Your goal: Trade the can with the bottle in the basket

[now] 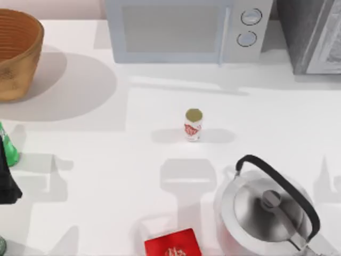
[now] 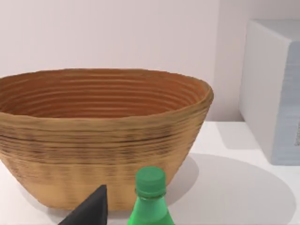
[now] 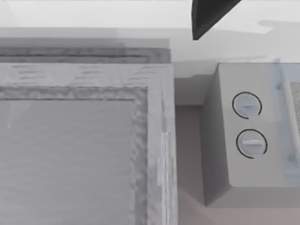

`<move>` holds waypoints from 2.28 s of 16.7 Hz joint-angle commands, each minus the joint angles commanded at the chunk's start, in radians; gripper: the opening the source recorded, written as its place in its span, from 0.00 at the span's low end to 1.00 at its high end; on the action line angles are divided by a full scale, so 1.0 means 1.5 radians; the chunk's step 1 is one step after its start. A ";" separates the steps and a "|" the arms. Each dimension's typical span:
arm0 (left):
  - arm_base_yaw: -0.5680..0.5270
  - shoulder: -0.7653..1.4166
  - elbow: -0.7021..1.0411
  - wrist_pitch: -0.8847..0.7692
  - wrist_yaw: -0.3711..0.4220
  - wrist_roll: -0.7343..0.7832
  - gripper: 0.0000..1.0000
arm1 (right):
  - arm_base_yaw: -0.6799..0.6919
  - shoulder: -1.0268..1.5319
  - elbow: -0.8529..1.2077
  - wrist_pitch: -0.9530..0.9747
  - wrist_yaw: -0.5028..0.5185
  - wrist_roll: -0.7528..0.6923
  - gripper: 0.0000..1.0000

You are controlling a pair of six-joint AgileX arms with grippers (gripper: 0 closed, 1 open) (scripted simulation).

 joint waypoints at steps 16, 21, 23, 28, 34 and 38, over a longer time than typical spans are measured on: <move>0.087 0.541 0.043 0.339 0.094 0.045 1.00 | 0.000 0.000 0.000 0.000 0.000 0.000 1.00; 0.125 0.784 0.061 0.481 0.133 0.063 1.00 | 0.000 0.000 0.000 0.000 0.000 0.000 1.00; 0.135 0.842 0.064 0.516 0.142 0.067 1.00 | 0.000 0.000 0.000 0.000 0.000 0.000 1.00; 0.142 0.877 0.064 0.538 0.147 0.070 1.00 | 0.000 0.000 0.000 0.000 0.000 0.000 1.00; 0.119 0.920 0.088 0.563 0.127 0.061 1.00 | 0.000 0.000 0.000 0.000 0.000 0.000 1.00; 0.097 1.041 0.137 0.633 0.108 0.053 1.00 | 0.000 0.000 0.000 0.000 0.000 0.000 1.00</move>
